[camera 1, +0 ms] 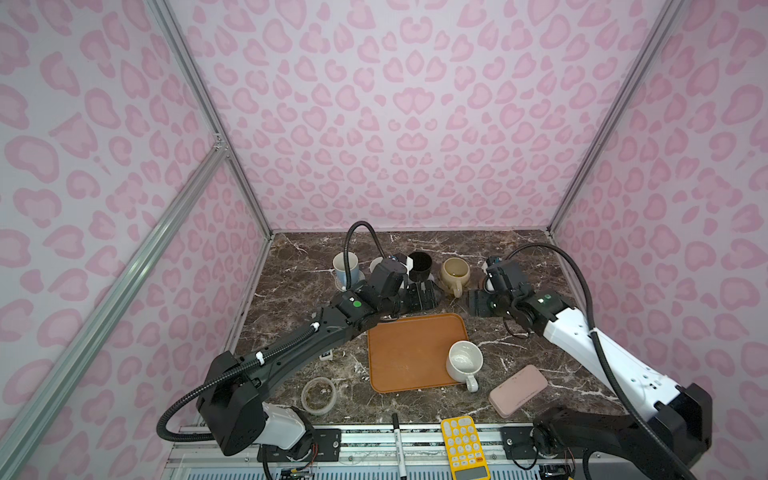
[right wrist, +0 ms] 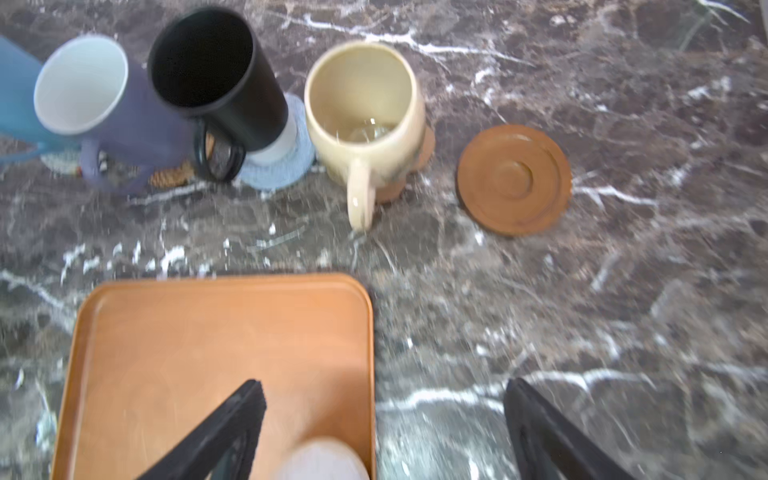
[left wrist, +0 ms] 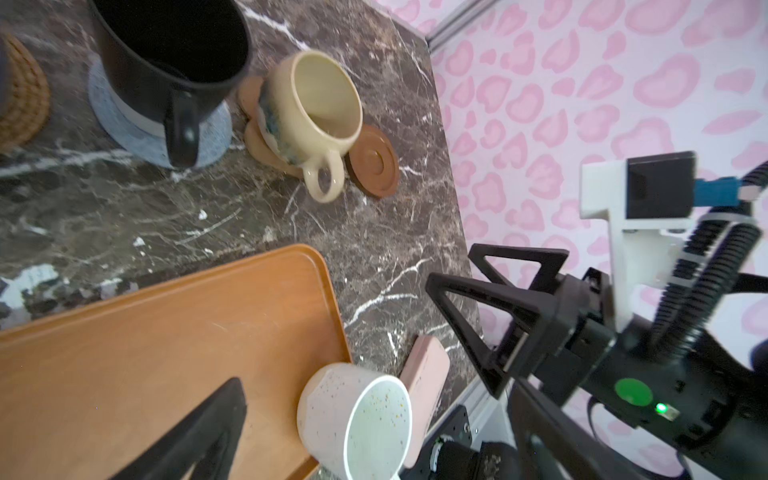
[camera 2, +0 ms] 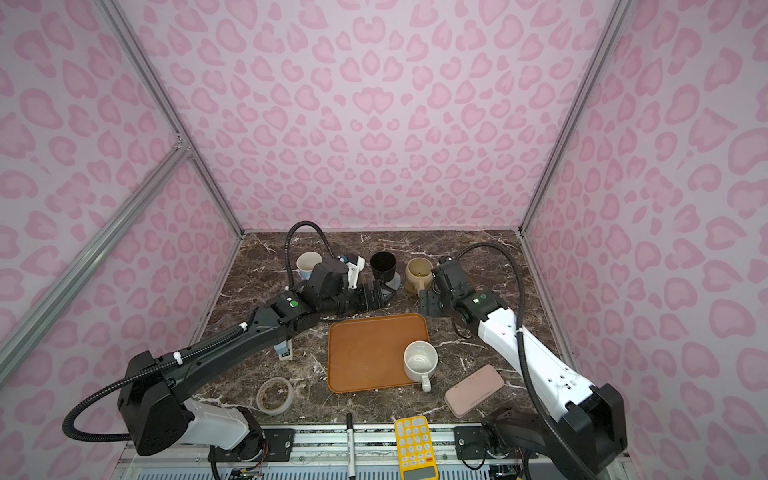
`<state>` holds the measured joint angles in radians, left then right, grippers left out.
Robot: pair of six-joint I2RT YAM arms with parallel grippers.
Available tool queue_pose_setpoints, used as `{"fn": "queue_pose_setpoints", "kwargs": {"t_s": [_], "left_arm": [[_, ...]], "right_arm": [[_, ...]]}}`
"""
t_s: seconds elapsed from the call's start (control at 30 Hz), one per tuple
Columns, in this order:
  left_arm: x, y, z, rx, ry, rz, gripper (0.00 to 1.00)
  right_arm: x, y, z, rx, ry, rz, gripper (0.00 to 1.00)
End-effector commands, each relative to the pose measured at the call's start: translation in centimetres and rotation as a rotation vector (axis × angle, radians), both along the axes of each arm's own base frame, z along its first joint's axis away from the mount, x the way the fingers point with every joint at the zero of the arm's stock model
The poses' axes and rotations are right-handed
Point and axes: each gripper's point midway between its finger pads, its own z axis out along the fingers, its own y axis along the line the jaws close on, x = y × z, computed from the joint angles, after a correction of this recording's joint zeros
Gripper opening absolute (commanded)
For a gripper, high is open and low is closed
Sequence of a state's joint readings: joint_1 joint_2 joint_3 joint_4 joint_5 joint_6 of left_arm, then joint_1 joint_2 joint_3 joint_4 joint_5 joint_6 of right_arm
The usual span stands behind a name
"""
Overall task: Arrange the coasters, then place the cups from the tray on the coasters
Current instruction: 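Withdraw the right gripper and reach into the white speckled mug on the tray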
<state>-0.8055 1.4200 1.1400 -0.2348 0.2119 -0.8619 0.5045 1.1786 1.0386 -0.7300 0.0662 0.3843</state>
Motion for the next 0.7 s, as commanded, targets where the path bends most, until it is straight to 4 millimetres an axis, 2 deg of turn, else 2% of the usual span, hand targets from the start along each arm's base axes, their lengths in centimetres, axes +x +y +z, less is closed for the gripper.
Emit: {"fn": "queue_pose_setpoints", "kwargs": {"t_s": [0.0,0.1,0.17,0.2,0.33,0.43,0.53,0.67], "left_arm": [[-2.0,-0.1,-0.8,0.016,0.013,-0.044,1.00],[-3.5,-0.1,-1.5,-0.002,0.025,-0.043,1.00],[-4.7,-0.5,-1.7,-0.015,0.029,-0.059,1.00],[-5.2,-0.6,-1.9,-0.010,0.033,-0.062,1.00],[-7.2,-0.4,-3.6,0.007,0.060,-0.070,1.00],[-8.1,0.3,-4.9,0.019,0.081,-0.053,1.00],[-8.7,0.7,-5.5,0.014,0.095,-0.039,1.00],[-8.8,1.0,-6.1,0.025,0.099,-0.023,0.99]], "right_arm": [[-5.1,-1.3,-1.6,-0.006,0.124,0.026,0.92],[-8.2,-1.6,-1.8,0.027,0.148,0.027,0.92],[-10.1,-2.0,-2.3,0.026,0.176,0.016,0.98],[-10.8,-2.1,-2.5,0.025,0.188,0.016,0.99],[-13.7,-0.9,-3.2,0.068,0.203,0.072,0.99],[-15.6,0.2,-4.4,0.091,0.231,0.116,0.96],[-16.6,1.0,-6.2,0.064,0.233,0.147,0.90],[-16.6,2.5,-7.2,0.075,0.186,0.169,0.82]]}}
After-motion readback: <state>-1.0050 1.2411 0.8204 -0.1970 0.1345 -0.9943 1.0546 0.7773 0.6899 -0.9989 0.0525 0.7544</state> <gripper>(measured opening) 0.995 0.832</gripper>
